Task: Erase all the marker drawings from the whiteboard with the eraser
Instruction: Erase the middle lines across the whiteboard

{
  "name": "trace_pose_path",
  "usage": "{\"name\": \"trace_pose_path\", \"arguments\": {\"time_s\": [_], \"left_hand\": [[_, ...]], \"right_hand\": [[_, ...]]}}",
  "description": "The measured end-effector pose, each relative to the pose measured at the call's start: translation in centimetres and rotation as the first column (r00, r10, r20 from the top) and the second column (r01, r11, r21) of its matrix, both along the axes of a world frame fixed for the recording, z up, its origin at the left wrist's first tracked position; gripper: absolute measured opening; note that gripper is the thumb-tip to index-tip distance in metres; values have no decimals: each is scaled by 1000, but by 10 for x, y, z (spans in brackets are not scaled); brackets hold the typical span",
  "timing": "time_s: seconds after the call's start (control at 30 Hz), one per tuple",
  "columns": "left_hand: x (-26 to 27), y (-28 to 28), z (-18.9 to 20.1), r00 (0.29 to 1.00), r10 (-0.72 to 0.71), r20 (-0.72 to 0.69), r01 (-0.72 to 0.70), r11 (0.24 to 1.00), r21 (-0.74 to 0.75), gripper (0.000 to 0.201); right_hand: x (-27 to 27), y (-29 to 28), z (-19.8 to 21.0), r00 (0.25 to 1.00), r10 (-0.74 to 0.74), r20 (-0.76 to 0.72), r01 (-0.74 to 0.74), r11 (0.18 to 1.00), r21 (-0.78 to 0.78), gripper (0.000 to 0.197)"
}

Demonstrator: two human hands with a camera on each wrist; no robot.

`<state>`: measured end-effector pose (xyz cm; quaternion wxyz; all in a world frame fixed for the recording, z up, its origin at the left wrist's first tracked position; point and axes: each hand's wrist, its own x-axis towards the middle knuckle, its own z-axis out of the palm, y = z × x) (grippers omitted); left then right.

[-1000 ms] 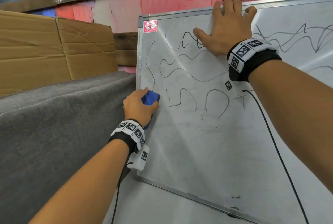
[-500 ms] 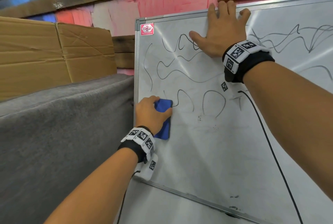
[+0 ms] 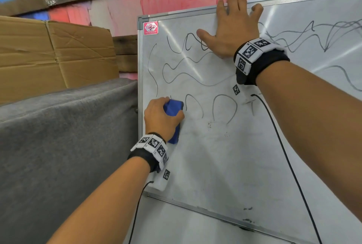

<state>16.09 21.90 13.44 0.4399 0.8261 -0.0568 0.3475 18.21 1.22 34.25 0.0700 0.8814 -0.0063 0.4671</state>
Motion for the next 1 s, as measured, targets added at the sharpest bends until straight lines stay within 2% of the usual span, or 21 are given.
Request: {"name": "trace_pose_path", "arguments": {"time_s": [0.1,0.23,0.63,0.8,1.0], "left_hand": [[-5,0,-16,1000,-15,-6,15,1000,-11,63],[3,4,7,999,14,47,-11,999,-53,62],[-6,1,1,996,-73,52,60,974,218,63],[0,5,18,996,-26,90,15,992,129,60],[0,9,1,999,-47,13,43,979,197,67]], "right_hand": [[-1,2,-1,1000,9,-5,-9,1000,4,103],[-2,2,0,1000,6,-15,-6,1000,14,103],[-4,2,0,1000,14,-14,-13,1000,16,104],[-5,0,0,1000,16,-17,-16,1000,8,103],[-3,0,0,999,18,-26,-18,1000,16,104]]}}
